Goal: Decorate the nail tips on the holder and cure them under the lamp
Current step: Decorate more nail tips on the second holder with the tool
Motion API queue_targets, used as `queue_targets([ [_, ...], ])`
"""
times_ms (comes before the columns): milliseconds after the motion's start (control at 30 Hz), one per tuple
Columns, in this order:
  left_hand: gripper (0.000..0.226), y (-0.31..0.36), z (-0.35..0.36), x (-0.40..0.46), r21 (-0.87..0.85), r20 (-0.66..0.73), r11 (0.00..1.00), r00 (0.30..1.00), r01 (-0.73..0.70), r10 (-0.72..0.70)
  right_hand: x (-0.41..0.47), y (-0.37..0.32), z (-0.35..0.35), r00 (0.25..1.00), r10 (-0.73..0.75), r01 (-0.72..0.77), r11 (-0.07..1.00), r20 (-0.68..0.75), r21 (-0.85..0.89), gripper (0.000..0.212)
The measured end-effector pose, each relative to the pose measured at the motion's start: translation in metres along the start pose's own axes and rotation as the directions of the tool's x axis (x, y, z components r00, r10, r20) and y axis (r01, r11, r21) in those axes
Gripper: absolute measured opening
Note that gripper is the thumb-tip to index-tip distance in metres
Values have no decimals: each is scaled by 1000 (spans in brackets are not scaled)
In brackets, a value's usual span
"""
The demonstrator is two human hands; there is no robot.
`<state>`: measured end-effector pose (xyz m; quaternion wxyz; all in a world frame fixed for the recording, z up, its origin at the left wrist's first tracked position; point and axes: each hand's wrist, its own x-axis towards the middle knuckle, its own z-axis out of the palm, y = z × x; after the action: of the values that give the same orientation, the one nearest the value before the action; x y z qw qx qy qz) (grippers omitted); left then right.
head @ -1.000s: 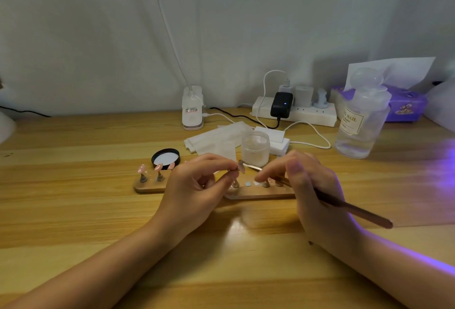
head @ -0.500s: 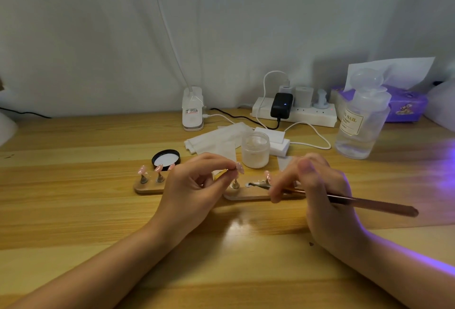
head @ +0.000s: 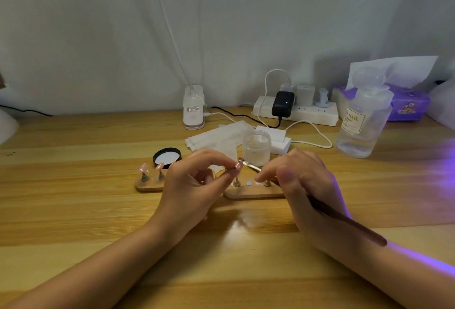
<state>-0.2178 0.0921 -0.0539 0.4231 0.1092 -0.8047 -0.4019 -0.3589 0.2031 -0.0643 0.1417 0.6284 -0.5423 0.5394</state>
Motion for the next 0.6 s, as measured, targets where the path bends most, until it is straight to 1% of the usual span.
queue_targets([
  [100, 9, 0, 0, 1, 27, -12, 1000, 1000, -4, 5, -1, -1, 0, 999, -46, 47, 996, -13, 77, 60],
  [200, 9, 1, 0, 1, 34, -15, 999, 1000, 1, 0, -1, -1, -1, 997, 4, 5, 993, -78, 116, 54],
  [233, 10, 1, 0, 1, 29, -14, 1000, 1000, 2, -1, 0, 0, -1, 996, 37, -29, 994, -80, 107, 50],
  [300, 11, 0, 0, 0, 19, -13, 1000, 1000, 0, 0, 0, 2, 0, 997, 75, -74, 996, -33, 56, 50],
  [367, 12, -1, 0, 0, 13, -16, 1000, 1000, 3, -3, -1, 1, 1, 999, 49, -49, 998, -2, 47, 56],
  [433, 11, -2, 1, 0, 8, -25, 1000, 1000, 14, -14, -2, 0, 1, 1000, 2, -1, 997, -22, 81, 56],
  [500, 10, -2, 1, 0, 14, -28, 1000, 999, 18, -17, -2, -1, 0, 999, 4, 1, 994, -46, 109, 51],
  [600, 10, -2, 0, 0, 24, -15, 1000, 1000, 11, -11, 0, 0, -1, 997, 76, -75, 995, -19, 65, 42],
])
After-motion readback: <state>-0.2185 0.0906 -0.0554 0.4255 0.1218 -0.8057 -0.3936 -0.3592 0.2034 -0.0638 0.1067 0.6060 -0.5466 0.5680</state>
